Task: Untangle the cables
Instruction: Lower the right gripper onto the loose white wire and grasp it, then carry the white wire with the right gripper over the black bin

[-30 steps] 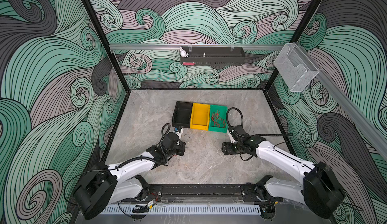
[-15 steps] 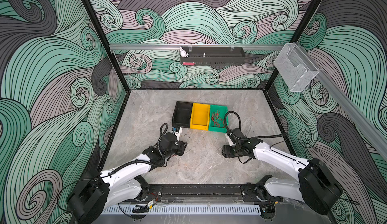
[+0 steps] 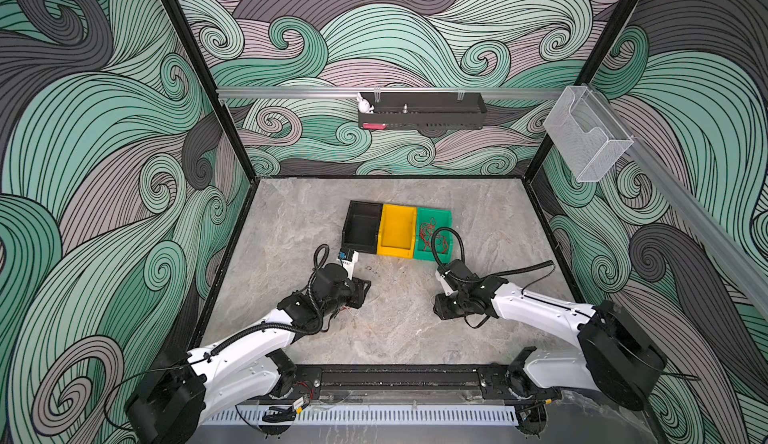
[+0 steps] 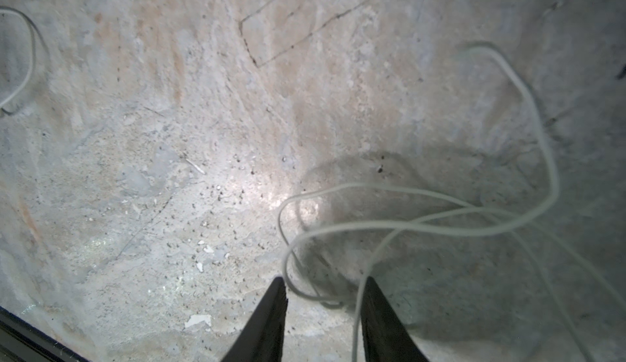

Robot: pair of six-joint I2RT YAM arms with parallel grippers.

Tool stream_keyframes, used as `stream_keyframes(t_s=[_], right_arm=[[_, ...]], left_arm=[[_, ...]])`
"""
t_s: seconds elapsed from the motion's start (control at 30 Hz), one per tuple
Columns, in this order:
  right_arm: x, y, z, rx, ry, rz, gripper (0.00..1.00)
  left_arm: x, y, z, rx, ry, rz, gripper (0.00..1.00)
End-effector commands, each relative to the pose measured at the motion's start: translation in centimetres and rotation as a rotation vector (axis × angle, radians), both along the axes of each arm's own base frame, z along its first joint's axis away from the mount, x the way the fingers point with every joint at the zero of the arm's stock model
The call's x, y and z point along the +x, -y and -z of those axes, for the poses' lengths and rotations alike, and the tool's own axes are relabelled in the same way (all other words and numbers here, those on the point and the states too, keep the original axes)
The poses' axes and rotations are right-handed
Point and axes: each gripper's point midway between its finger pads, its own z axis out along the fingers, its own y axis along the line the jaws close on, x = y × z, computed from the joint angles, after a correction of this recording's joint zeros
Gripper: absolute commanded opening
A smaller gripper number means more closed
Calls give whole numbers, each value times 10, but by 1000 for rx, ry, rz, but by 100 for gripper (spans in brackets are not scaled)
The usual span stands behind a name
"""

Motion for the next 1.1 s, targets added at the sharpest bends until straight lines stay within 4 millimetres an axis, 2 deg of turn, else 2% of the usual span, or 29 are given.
stream_keyframes(t_s=[0.0, 0.13, 0.33, 0.53, 0.67, 0.73, 0.87, 1.07], right_arm=[[4, -10, -2, 0, 16, -21, 41], [5, -11, 3, -77, 41, -52, 39], [6, -13, 7, -182, 83, -94, 25], [9, -29, -1, -154, 110, -130, 8], [14, -42, -12, -113, 128, -160, 1], [15, -52, -22, -65, 140, -178, 0], [21, -78, -58, 71, 190, -213, 0], [40, -122, -113, 207, 263, -284, 0]], left_arm=[[-4, -2, 3, -7, -9, -9, 43], [-6, -5, 3, -8, -2, -17, 43], [-8, -12, 2, -7, 8, -36, 43], [-11, -20, 8, -5, 0, -68, 43], [-13, -27, 9, 2, 4, -95, 43], [-13, -31, 9, 6, 5, -114, 43], [-14, -43, 12, 22, 4, -165, 43], [-15, -54, 19, 40, 1, -218, 43]])
